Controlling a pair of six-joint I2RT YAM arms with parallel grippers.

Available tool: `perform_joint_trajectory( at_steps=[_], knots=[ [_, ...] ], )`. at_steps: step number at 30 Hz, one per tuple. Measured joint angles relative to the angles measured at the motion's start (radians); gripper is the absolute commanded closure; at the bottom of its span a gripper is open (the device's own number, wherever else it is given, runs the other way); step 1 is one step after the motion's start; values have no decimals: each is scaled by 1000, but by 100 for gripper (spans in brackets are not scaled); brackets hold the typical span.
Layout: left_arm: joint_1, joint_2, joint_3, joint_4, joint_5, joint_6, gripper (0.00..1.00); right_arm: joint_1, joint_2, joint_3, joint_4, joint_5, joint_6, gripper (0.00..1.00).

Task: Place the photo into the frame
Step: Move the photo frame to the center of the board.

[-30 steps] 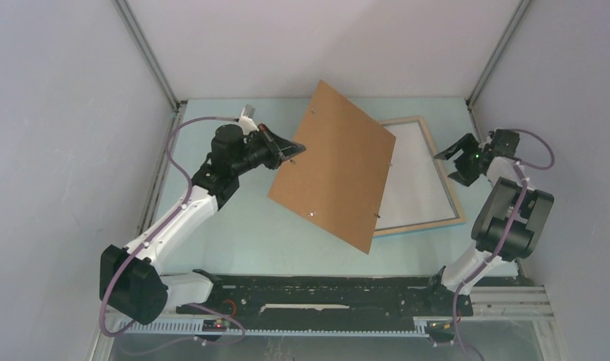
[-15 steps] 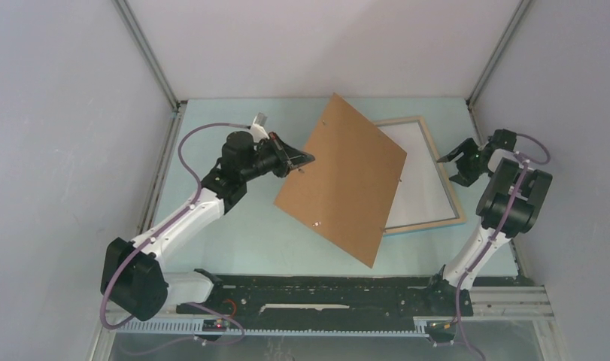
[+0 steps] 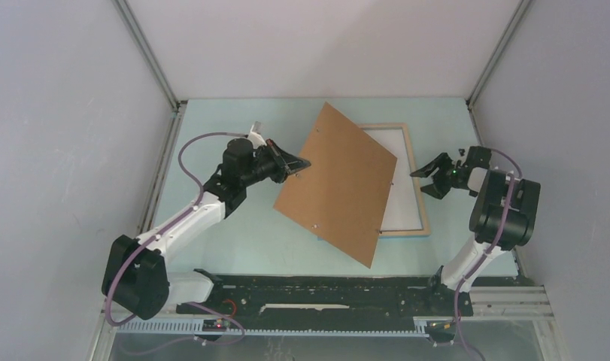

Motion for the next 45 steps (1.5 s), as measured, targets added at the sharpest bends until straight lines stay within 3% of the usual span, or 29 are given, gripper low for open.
perform_joint_trajectory(
  at_steps=[7, 23, 33, 39, 45],
  knots=[
    [20, 0, -27, 30, -2, -5, 100, 95, -54, -75, 12, -39, 7, 26],
    [21, 236, -89, 417, -8, -96, 100, 41, -72, -82, 68, -68, 21, 26],
    [25, 305, -163, 575, -12, -127, 100, 55, -153, -104, 51, -30, 30, 12],
    [25, 303, -183, 649, -5, -132, 100, 161, -306, -96, 22, 38, 36, 12],
    [25, 280, -208, 710, 2, -163, 100, 264, -344, -80, -31, 128, 37, 10]
  ],
)
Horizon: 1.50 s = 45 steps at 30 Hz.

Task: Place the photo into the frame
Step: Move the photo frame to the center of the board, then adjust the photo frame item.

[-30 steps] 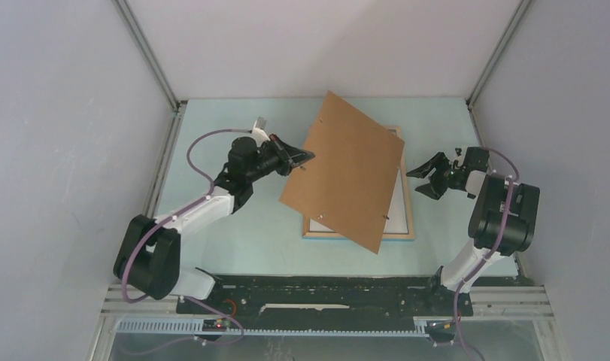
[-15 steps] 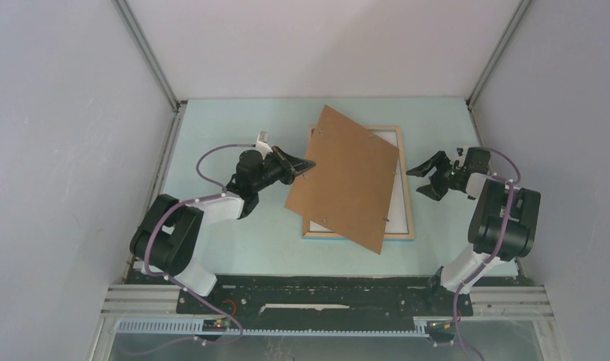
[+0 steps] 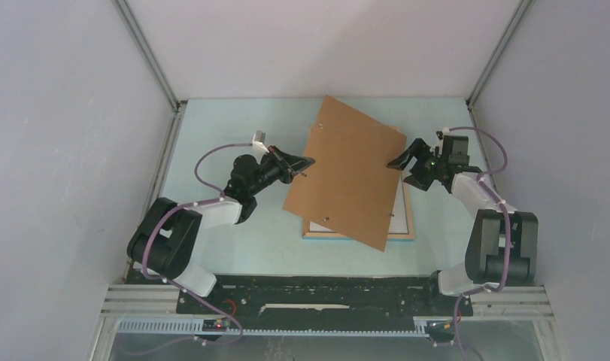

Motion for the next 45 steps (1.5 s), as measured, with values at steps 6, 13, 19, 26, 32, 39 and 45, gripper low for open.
perform_joint_trajectory(
  at_steps=[6, 13, 19, 26, 32, 39, 45],
  knots=[
    [0, -8, -16, 54, 20, -30, 100, 65, 1, 24, -23, 49, 14, 10],
    [0, -20, -51, 78, 29, -46, 100, 89, 17, 152, -67, 108, 18, 10],
    [0, -34, -64, 90, 31, -51, 100, 106, 41, 259, -140, 166, 23, 11],
    [0, -67, -84, 73, 58, -39, 100, 113, 141, 441, -164, 163, -80, 9],
    [1, -67, -112, 75, 93, -44, 100, 124, 219, 502, -185, 69, -176, 8],
    [23, -81, -113, 101, 117, -71, 100, 21, 51, 395, -310, 57, -173, 7],
    [49, -97, -112, 161, 122, -105, 100, 60, -251, 174, -389, 46, -172, 7]
  ],
)
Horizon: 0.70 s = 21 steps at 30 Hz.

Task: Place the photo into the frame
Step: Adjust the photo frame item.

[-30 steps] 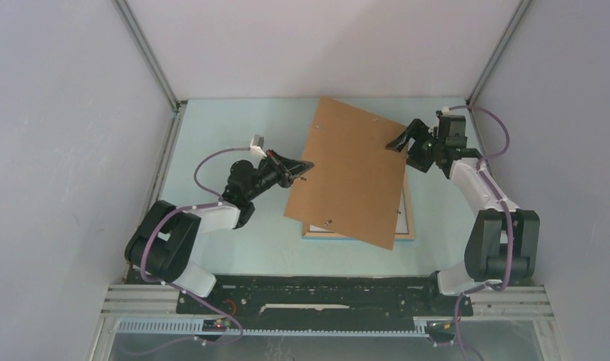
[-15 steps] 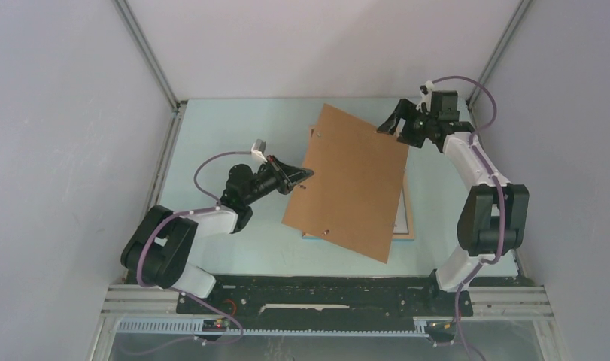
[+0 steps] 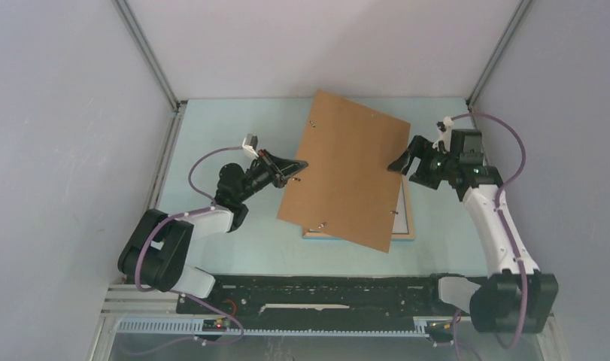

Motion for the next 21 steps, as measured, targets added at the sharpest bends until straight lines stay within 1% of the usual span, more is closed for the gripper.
perform_joint_trajectory(
  at_steps=[4, 7, 10, 15, 21],
  knots=[
    [9, 0, 1, 20, 0, -19, 100, 47, -112, -76, -23, -12, 11, 7],
    [10, 0, 1, 23, 0, -32, 100, 80, -119, -92, -23, 0, 23, 7],
    [10, 0, 1, 25, -3, -40, 100, 146, -115, -104, -22, 21, 34, 7],
    [17, -7, 1, 25, -8, -43, 100, 237, -115, -122, -28, 93, 54, 8],
    [19, -63, 1, -36, -43, -14, 100, 307, -164, -132, -51, 163, 100, 7]
  ],
)
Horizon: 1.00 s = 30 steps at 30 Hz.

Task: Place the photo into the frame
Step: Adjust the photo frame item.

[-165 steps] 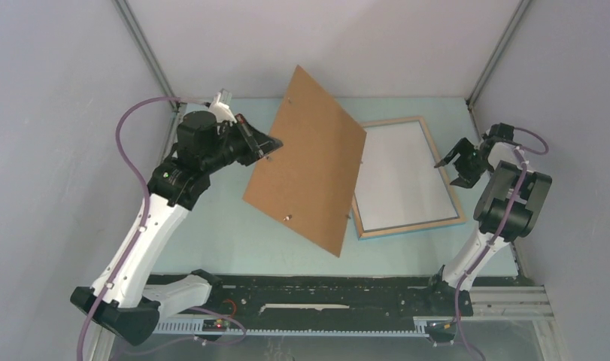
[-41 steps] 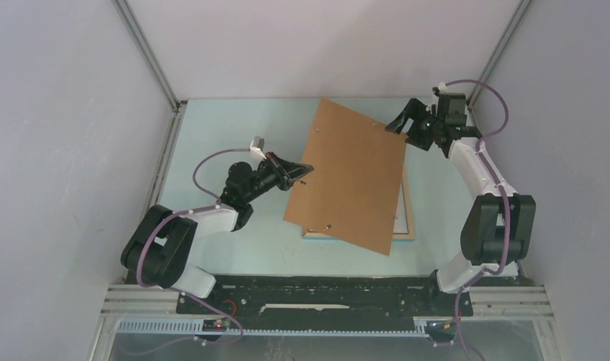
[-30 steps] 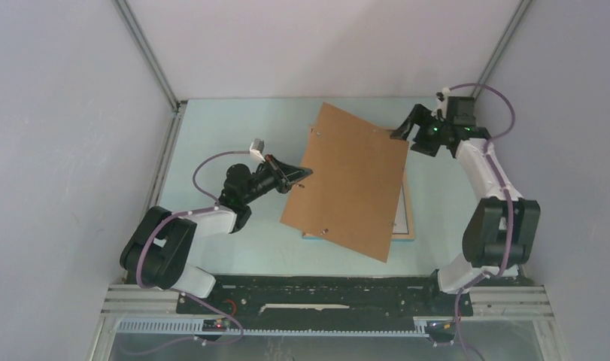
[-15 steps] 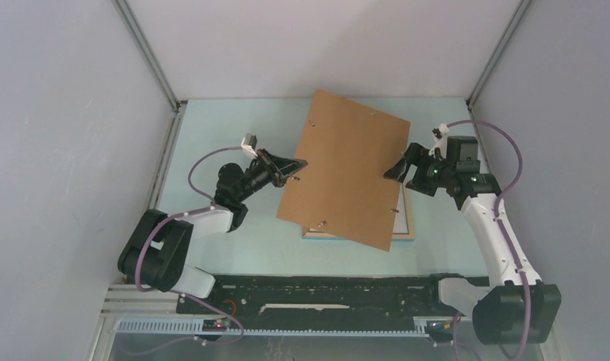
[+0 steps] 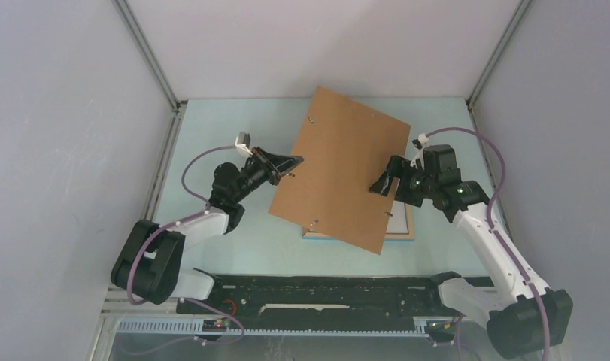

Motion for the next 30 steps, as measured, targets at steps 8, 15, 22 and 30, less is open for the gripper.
perform_joint_trajectory(
  at_steps=[8, 15, 22, 30],
  knots=[
    [-2, -80, 0, -87, -117, 59, 100, 20, -121, -90, 34, -23, 113, 7],
    [-2, -80, 0, -116, -121, 58, 100, -139, -112, -189, 176, -216, 167, 3],
    [-2, -80, -11, -44, -109, 2, 100, -306, 41, -205, 415, -462, 198, 7],
    [-2, -80, -31, 55, -109, -57, 100, -317, 120, -314, 786, -617, 408, 14]
  ],
)
